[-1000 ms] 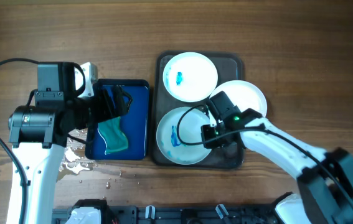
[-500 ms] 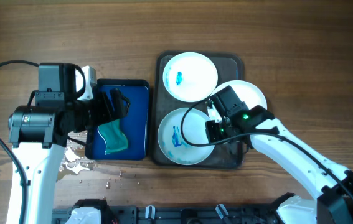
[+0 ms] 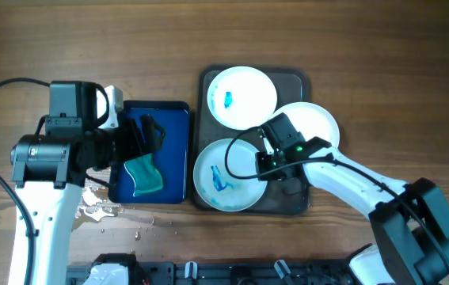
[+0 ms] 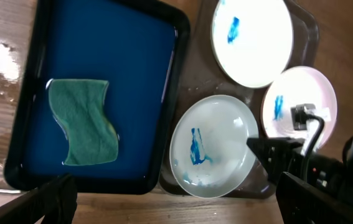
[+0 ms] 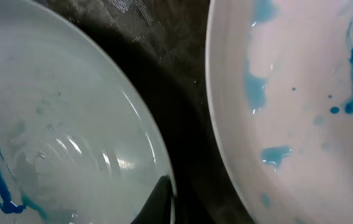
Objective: Clean dirty plates on tray and stack at the side
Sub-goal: 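Dip the sponge into the blue tray water with the left gripper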
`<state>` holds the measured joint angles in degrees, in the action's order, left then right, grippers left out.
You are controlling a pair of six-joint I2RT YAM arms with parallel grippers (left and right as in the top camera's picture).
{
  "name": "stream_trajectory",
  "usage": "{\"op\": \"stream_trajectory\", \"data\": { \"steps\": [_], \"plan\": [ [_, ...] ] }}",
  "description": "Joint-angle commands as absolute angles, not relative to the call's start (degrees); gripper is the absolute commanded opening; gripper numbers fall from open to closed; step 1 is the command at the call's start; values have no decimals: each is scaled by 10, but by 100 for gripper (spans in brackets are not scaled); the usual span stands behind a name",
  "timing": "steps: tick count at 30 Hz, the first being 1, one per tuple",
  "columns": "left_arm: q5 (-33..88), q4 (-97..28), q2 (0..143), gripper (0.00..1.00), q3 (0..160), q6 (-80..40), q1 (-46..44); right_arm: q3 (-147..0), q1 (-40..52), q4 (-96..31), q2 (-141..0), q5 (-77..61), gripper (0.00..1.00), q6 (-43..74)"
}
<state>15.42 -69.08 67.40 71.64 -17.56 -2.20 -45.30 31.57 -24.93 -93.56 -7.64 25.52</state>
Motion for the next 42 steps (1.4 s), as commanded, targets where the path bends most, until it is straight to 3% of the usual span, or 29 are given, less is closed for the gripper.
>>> {"op": "stream_trajectory", "data": {
  "steps": [1,4,7,12,14,16,17,18,21,22,23,24,25,28,31,36,42],
  "plan": [
    [69,-692,673,95,682,-274,-24,-451,315,-240,-965,-13,4,291],
    [-4,-677,675,85,617,-345,-24,-451,315,-232,-965,-13,4,285],
    [-11,-609,694,81,539,-350,-24,-451,315,-231,-965,-13,4,285],
    [-9,-480,818,61,471,-343,-24,-451,315,-232,-965,-13,4,285],
    [4,-433,879,40,471,-318,-25,-451,315,-232,-965,-13,4,285],
    [10,-420,923,34,471,-317,-25,-451,315,-234,-965,-13,4,285],
    [10,-419,935,26,471,-317,-25,-451,315,-235,-965,-13,4,285],
    [10,-419,941,4,471,-317,-25,-451,315,-235,-965,-13,4,285],
    [30,-446,934,4,486,-312,-25,-451,315,-236,-965,-13,5,285],
    [48,-458,930,13,497,-303,-25,-451,315,-236,-965,-13,5,285],
    [62,-478,924,39,516,-303,-25,-451,315,-236,-965,-13,5,285],
    [62,-490,921,46,526,-302,-25,-451,315,-236,-965,-13,5,284],
    [62,-496,919,52,530,-302,-25,-451,315,-236,-965,-13,5,285],
    [42,-500,919,54,517,-302,-32,-451,315,-236,-965,-13,6,285],
    [25,-472,919,48,489,-303,-48,-451,315,-236,-965,-13,7,285],
    [25,-385,919,4,434,-305,-81,-451,315,-236,-965,-13,9,285],
    [19,-526,900,4,562,-304,-84,-451,315,-236,-965,-13,11,285]
  ]
}}
